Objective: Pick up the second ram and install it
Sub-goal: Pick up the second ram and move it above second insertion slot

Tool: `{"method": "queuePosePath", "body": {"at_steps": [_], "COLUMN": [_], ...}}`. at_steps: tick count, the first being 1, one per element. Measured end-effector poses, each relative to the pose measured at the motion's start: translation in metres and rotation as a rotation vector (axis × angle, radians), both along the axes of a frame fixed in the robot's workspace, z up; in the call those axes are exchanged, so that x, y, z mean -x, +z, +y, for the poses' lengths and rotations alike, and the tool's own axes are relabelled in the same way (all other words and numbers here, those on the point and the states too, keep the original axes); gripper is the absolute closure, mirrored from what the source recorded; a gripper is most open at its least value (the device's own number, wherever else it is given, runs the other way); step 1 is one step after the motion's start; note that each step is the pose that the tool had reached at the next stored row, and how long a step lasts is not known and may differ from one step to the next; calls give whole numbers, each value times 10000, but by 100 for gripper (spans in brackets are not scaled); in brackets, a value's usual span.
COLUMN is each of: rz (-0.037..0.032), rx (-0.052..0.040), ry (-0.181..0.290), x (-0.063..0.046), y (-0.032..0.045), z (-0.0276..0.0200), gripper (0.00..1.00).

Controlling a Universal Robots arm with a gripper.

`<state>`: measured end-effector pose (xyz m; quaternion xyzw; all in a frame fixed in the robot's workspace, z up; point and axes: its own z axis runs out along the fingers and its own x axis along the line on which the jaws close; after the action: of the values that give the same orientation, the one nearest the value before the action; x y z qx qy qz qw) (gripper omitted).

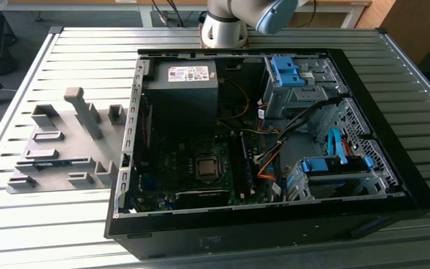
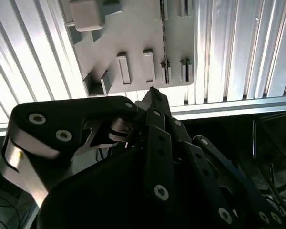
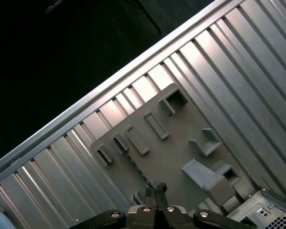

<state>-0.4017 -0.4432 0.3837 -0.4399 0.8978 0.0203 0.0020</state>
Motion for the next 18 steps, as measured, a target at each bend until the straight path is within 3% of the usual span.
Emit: {"method": "queuePosePath", "body": {"at_steps": [6,18], "rz": [1,0], "rx": [1,0], "ry": [84,1950], "x": [0,0], "y": [0,-13], "z": [0,-1], "gripper": [89,89]}}
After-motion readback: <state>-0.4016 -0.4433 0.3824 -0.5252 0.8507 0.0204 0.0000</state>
